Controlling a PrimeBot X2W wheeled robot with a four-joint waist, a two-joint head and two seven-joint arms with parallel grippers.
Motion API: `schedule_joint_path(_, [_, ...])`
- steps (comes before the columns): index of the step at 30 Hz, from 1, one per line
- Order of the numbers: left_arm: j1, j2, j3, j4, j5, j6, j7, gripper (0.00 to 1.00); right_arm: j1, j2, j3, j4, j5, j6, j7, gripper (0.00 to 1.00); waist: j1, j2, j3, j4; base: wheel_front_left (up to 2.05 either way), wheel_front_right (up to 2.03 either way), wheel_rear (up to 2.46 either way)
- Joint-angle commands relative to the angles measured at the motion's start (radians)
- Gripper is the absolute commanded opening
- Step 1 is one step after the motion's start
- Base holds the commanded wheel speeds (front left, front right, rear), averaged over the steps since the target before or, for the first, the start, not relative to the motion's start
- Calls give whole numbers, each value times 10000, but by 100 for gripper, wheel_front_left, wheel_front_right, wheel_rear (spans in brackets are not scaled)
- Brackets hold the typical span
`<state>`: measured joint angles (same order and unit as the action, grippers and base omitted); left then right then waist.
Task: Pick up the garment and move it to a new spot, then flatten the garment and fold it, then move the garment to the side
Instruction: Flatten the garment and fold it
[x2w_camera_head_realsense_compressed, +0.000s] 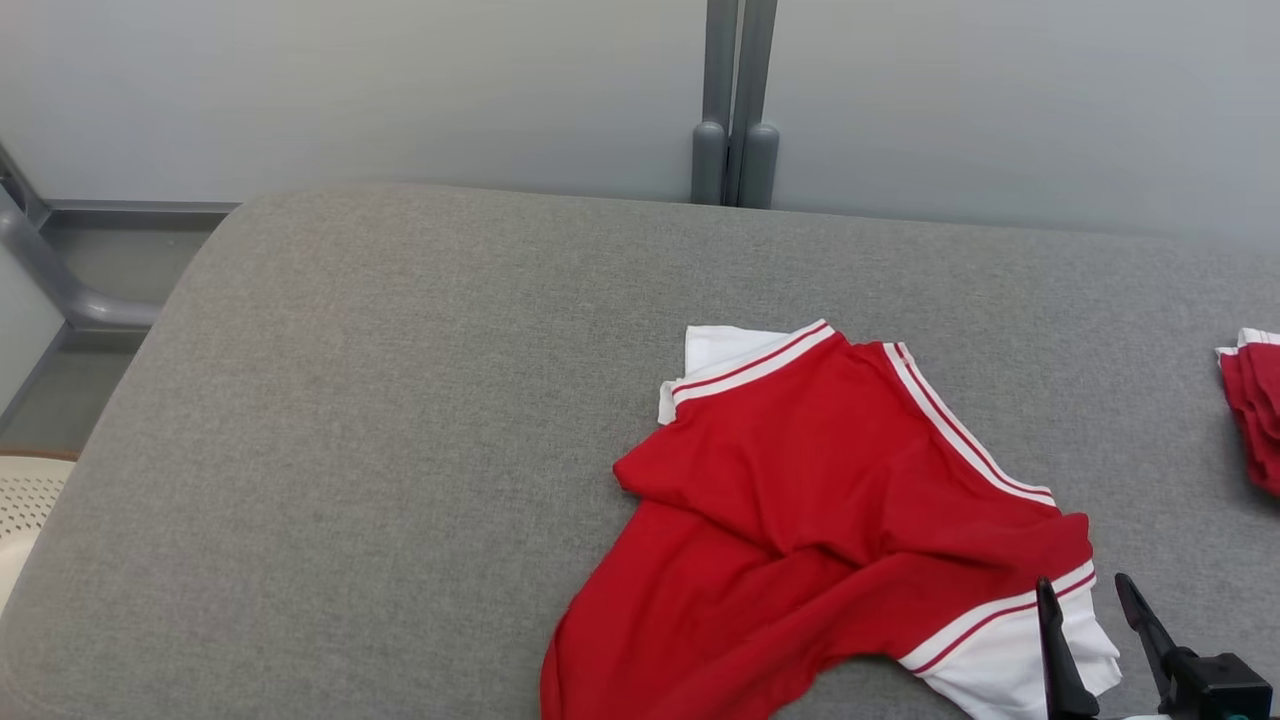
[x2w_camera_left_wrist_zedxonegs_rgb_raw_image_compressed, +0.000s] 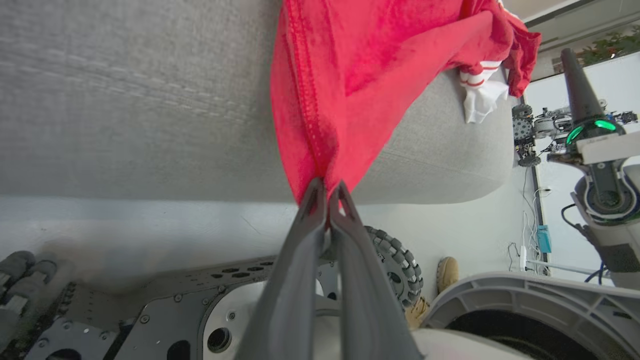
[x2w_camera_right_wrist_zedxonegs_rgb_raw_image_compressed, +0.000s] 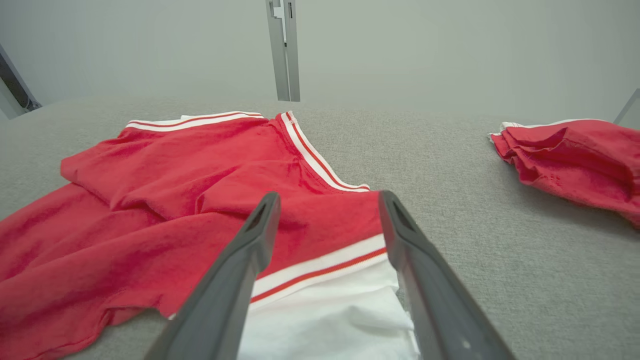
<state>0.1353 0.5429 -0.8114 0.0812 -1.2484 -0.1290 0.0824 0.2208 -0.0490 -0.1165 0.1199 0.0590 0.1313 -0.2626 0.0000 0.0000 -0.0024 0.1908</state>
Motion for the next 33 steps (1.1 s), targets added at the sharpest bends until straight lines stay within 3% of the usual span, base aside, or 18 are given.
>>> schedule_joint_path(1, [-110, -59, -99, 285, -108, -30, 5, 0, -12, -28, -52, 25, -8, -12, -29, 100, 0, 0, -2, -67, 0, 0, 0])
schedule_joint_path(2, [-178, -78, -142, 523, -46, -31, -88, 22, -16, -28, -59, 31, -27, -12, -29, 100, 0, 0, 1, -98, 0, 0, 0])
schedule_joint_path(3, [-233, -138, -161, 842, 3, -31, -196, 82, -25, -28, -62, 42, -49, -12, -29, 100, 0, 0, 0, -134, 0, 0, 0])
schedule_joint_path(4, [-265, -211, -200, 1056, 54, -31, -281, 100, -25, -28, -62, 51, -55, -12, -29, 100, 0, 0, -9, -164, 0, 0, 0])
schedule_joint_path(10, [-521, -222, -184, 1942, 323, 27, -635, 100, -45, -28, -71, 3, -103, -12, -29, 100, 0, 0, 41, -329, 0, 0, 0])
schedule_joint_path(15, [-978, -81, 386, 1188, 450, 33, -1324, 100, 22, -28, -82, -14, -160, -12, -29, 100, 0, 0, 53, -391, 0, 0, 0])
schedule_joint_path(19, [-1557, -239, 341, 956, 664, 47, -1219, 100, -22, -28, 36, 35, -207, -12, -29, 100, 0, 0, 46, -494, 0, 0, 0])
schedule_joint_path(28, [-2602, -1239, -402, 2974, 495, -3, -102, 100, -184, -30, 198, 34, -163, -12, -29, 100, 0, 0, 205, -1178, 0, 0, 0])
schedule_joint_path(33, [-3051, -1294, -423, 4188, 1018, 61, -597, 100, -214, -33, 169, 12, -180, -12, -29, 100, 0, 0, 340, -1513, 0, 0, 0])
